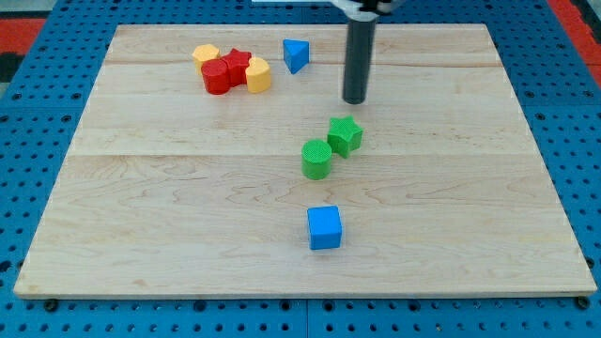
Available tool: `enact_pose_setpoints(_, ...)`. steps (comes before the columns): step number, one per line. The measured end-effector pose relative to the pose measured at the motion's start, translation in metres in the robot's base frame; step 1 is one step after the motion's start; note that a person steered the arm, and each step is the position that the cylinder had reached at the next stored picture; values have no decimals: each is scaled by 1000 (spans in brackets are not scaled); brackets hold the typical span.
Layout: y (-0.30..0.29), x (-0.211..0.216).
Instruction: Slide the blue triangle to the center
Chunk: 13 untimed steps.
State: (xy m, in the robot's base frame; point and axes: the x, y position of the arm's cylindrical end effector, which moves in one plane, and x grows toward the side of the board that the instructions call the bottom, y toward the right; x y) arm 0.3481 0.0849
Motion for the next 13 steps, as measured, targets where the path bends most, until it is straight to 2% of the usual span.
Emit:
enact_pose_setpoints(2,76,0)
enact_pose_setpoints(4,156,-56)
enact_pose_setpoints(5,106,-123)
enact_pose_setpoints(7,-87,-130)
enact_pose_setpoints(8,-119,-130)
enact_pose_setpoints(10,-84,-78)
enact_pose_setpoints(11,-68,-73)
enact_pose_setpoints(12,-68,-53)
enact_pose_setpoints(13,-94,-42)
